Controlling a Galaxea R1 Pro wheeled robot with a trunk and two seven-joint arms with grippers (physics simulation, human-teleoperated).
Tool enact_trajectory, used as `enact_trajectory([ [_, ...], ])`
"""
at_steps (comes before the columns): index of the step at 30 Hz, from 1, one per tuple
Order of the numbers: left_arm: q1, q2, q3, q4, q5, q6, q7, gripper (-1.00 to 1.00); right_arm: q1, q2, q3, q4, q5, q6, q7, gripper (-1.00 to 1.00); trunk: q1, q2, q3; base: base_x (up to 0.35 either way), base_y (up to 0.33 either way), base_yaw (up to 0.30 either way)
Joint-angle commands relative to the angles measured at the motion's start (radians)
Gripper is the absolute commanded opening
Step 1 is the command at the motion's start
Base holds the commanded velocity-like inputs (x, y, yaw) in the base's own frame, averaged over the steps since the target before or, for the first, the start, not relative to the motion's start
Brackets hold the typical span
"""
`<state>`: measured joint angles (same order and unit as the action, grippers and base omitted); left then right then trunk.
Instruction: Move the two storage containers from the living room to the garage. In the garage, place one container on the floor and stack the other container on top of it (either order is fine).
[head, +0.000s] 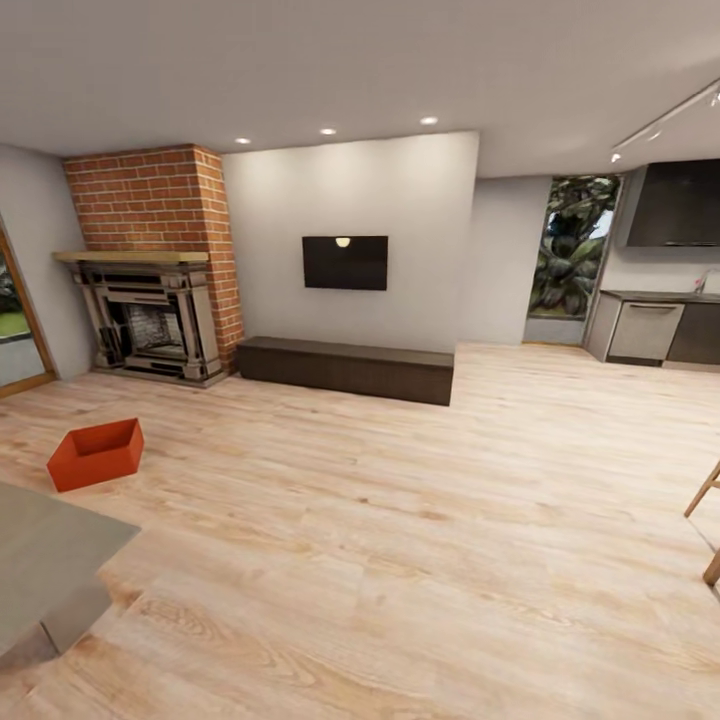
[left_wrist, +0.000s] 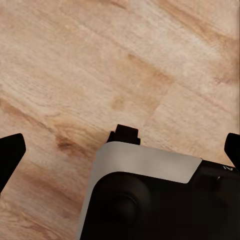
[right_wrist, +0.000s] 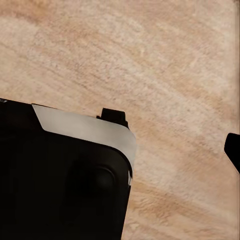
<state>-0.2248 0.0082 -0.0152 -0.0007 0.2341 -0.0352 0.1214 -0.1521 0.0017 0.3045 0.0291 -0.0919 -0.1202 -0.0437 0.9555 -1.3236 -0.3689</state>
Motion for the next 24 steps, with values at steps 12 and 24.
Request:
enact_trajectory([
  [12, -0.001, 0.0, -0.002, 0.001, 0.007, -0.005, 0.001, 1.0, -0.001, -0.002, 0.007, 0.003, -0.011, -0.002, -0.001, 1.0, 0.001, -0.001, -0.001, 0.325, 0.0, 0.0],
  [24, -0.001, 0.0, -0.002, 0.001, 0.007, -0.005, 0.001, 1.0, -0.001, -0.005, 0.01, 0.003, -0.005, -0.001, -0.001, 1.0, 0.001, -0.001, -0.001, 0.325, 0.0, 0.0],
])
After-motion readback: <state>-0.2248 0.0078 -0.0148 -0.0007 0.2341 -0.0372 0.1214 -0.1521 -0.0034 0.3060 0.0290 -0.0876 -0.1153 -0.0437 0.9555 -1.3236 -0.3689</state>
